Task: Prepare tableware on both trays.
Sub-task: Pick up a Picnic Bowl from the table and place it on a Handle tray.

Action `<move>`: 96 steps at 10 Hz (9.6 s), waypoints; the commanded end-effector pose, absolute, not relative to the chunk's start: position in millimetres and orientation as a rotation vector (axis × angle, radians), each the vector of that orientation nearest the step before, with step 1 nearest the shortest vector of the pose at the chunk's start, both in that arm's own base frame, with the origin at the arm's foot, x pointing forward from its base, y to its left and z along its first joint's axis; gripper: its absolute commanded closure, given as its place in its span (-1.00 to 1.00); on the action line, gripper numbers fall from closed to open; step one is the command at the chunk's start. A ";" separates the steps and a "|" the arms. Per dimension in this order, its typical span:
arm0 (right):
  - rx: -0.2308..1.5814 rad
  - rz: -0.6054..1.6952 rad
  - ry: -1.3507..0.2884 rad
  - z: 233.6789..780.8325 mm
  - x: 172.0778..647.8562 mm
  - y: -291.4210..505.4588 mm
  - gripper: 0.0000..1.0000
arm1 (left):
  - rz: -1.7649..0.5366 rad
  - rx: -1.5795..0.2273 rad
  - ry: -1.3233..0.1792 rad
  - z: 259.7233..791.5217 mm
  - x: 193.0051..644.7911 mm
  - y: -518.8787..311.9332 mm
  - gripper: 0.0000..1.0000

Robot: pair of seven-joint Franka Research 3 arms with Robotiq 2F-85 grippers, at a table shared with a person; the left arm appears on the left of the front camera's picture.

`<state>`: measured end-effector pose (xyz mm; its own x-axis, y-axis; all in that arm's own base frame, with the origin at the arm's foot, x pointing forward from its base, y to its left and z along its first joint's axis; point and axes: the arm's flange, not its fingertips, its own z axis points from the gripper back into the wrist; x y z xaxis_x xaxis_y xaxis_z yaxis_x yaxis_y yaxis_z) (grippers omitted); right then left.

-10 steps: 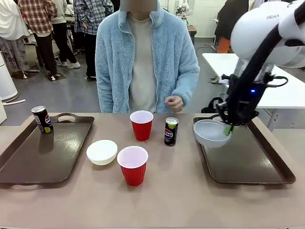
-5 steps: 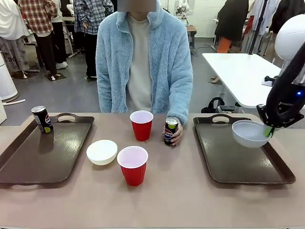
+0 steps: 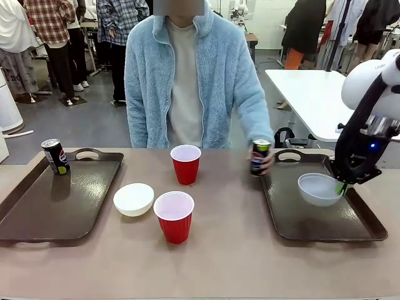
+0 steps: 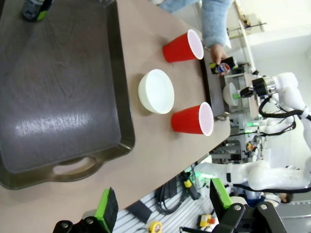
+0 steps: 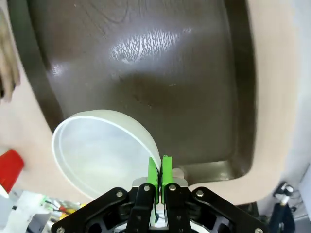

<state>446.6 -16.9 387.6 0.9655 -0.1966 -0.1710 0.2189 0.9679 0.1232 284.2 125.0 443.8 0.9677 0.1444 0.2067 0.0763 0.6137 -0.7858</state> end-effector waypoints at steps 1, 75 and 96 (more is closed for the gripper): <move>0.186 -0.194 0.285 406.9 399.4 -1.2 1.00 | 0.040 -0.921 -0.270 443.9 284.6 126.3 -1.00; 1.225 0.164 0.096 517.3 387.0 -192.5 -1.00 | -0.493 -0.191 -0.100 496.5 343.4 -50.3 -1.00; 1.225 0.164 0.096 517.3 387.0 -192.5 -1.00 | -0.442 -0.075 -0.094 354.2 455.9 -181.6 -0.94</move>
